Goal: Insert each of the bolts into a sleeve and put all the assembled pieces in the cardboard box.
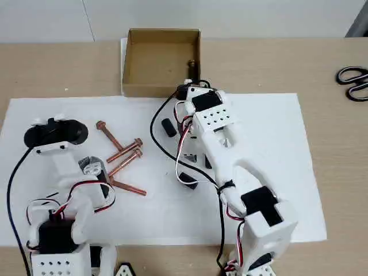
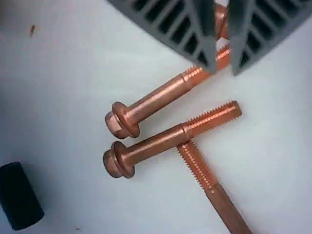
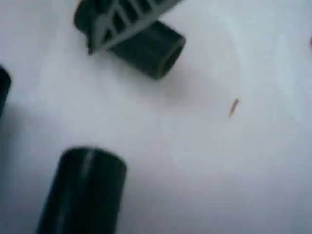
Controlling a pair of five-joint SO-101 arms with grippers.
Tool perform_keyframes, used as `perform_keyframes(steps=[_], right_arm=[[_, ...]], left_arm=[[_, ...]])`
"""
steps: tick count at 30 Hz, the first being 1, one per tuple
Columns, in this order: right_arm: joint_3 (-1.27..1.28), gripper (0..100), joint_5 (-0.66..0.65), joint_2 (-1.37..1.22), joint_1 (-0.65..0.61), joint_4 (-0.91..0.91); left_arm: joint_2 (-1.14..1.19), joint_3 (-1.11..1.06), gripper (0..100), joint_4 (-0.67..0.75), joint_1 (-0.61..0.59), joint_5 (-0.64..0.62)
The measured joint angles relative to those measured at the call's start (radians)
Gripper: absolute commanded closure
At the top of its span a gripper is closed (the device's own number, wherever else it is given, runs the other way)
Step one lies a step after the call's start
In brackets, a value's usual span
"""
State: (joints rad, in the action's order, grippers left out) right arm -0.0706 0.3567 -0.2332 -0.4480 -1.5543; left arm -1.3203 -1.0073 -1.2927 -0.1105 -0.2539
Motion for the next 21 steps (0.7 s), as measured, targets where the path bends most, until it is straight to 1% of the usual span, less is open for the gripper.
perform_keyframes(steps=[7, 21], right_arm=[[0.0, 77.2, -0.025, -0.043, 0.028, 0.089], [0.002, 77.2, -0.038, -0.123, 0.029, 0.094]], left_arm=[[0.0, 0.0, 99, 0.0, 0.0, 0.0], [0.0, 0.0, 99, 0.0, 0.0, 0.0]])
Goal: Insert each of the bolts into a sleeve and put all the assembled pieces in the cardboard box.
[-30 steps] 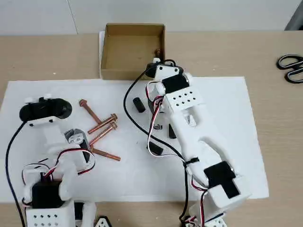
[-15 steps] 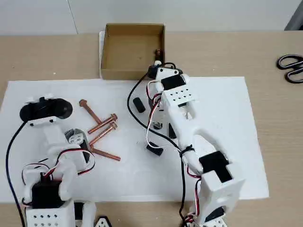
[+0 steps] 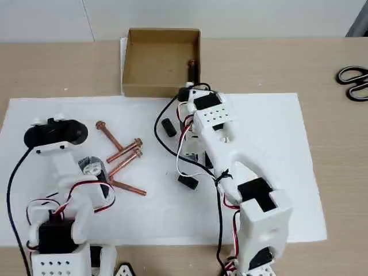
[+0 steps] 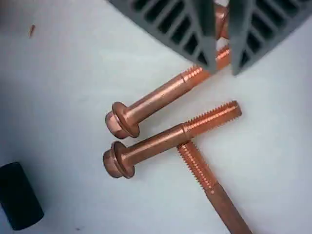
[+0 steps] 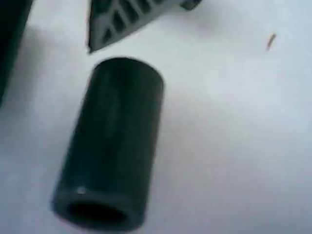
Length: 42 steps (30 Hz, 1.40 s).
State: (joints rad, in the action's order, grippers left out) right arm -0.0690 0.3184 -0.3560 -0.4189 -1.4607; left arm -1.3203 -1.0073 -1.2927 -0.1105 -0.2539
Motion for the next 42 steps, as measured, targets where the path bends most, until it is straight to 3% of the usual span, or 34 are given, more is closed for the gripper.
perform_keyframes(steps=[16, 25, 42], right_arm=[[0.0, 77.4, -0.002, -0.054, 0.025, 0.051], [0.002, 96.5, -0.003, -0.054, 0.068, 0.051], [0.005, 99.5, -0.018, -0.054, 0.069, 0.049]], left_arm=[[0.0, 0.0, 99, 0.0, 0.0, 0.0], [0.0, 0.0, 99, 0.0, 0.0, 0.0], [0.0, 0.0, 99, 0.0, 0.0, 0.0]])
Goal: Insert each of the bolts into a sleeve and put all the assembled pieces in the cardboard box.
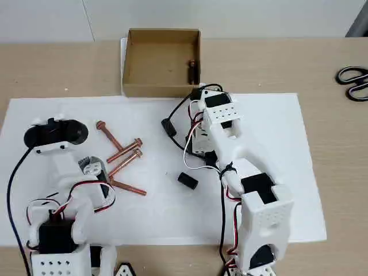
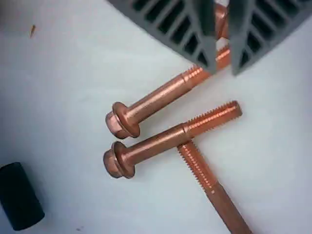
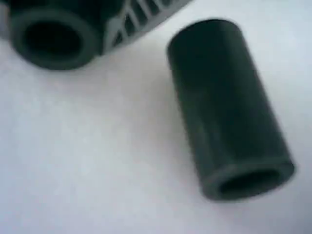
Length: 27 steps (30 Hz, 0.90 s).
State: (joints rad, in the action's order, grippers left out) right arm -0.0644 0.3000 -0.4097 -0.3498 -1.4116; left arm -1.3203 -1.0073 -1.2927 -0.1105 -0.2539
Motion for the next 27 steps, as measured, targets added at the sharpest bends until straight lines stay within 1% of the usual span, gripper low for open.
perform_keyframes(steps=[4, 8, 12, 16, 21, 27], right_arm=[[-0.025, 99.5, 0.0, 0.005, -0.008, -0.069], [-0.06, 99.5, -0.002, 0.064, -0.031, -0.138], [-0.06, 99.5, -0.002, 0.132, -0.029, -0.204], [-0.06, 99.5, -0.002, 0.19, -0.009, -0.259], [-0.06, 99.5, 0.011, 0.262, 0.052, -0.288], [0.009, 99.5, 0.018, 0.361, 0.133, -0.293]], left_arm=[[0.0, 0.0, 99, 0.0, 0.0, 0.0], [0.0, 0.003, 98, 0.003, 0.0, 0.0], [0.0, 0.075, 98, 0.006, 0.0, -0.051], [0.014, 0.133, 98, 0.006, 0.0, -0.061], [0.204, 0.258, 98, -0.049, 0.0, -0.068], [0.551, 0.571, 100, -0.173, 0.0, -0.16]])
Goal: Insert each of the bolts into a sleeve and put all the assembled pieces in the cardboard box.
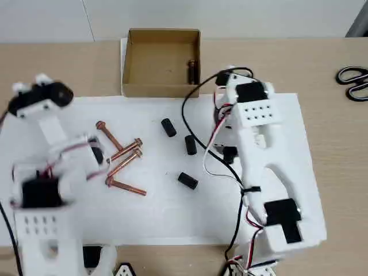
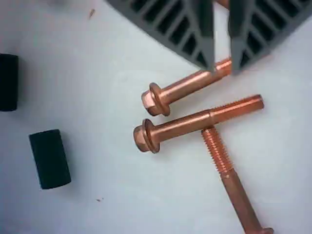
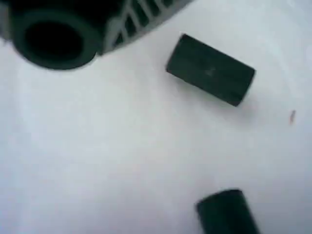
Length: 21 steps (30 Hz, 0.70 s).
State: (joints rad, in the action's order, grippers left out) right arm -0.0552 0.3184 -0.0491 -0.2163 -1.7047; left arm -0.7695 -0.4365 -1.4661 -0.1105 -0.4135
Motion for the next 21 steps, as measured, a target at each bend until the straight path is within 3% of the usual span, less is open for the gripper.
perform_keyframes(steps=[11, 15, 21], right_arm=[[0.284, 99.5, 0.0, 0.235, 0.158, 0.0], [0.379, 99.5, 0.0, 0.325, 0.229, 0.002], [0.489, 99.5, 0.0, 0.437, 0.29, 0.044]], left_arm=[[0.565, 0.548, 100, -0.199, 0.026, -0.198], [0.686, 0.657, 100, -0.213, 0.034, -0.29], [0.835, 0.733, 100, -0.213, 0.034, -0.33]])
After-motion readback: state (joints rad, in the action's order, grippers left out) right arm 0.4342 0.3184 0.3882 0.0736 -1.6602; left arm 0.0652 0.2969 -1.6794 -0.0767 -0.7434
